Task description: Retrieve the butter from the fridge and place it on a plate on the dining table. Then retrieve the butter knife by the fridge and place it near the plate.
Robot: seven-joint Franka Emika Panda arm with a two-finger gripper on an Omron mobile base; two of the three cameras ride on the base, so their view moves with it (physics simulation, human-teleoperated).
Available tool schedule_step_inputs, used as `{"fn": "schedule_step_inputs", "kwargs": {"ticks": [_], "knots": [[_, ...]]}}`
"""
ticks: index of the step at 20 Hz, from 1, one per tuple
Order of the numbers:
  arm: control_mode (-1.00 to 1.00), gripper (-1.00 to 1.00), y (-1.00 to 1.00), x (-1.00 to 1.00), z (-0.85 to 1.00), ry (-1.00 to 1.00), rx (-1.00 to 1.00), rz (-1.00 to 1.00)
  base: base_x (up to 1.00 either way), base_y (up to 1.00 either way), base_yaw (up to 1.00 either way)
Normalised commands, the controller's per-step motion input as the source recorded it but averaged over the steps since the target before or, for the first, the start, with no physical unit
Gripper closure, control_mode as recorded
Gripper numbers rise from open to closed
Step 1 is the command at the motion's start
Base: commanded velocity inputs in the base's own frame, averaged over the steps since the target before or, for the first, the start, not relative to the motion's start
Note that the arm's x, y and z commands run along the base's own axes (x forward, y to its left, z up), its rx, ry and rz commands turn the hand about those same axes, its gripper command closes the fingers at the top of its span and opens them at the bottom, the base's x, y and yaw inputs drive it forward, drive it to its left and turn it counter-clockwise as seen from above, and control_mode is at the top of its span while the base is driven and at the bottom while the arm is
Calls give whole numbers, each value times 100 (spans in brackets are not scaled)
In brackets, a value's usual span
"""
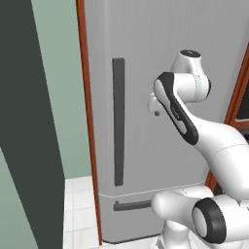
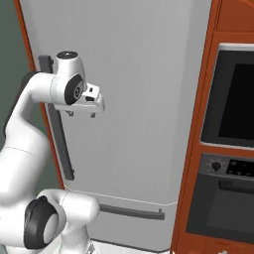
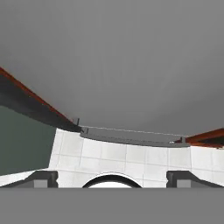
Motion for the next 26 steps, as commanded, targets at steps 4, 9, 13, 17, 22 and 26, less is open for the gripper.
{"fn": "schedule_step_inputs", "kwargs": {"ticks": [4,9,13,17,22,26], "knots": [[100,-100,0,0,0,0,0,0,-4,44,-2],[100,-100,0,0,0,0,0,0,0,47,-10],[100,-100,0,0,0,0,0,0,-16,38,-7],[100,-100,0,0,0,0,0,0,-22,38,-9],[100,-100,0,0,0,0,0,0,-16,43,-7],[100,-100,0,0,0,0,0,0,-19,41,-9]]}}
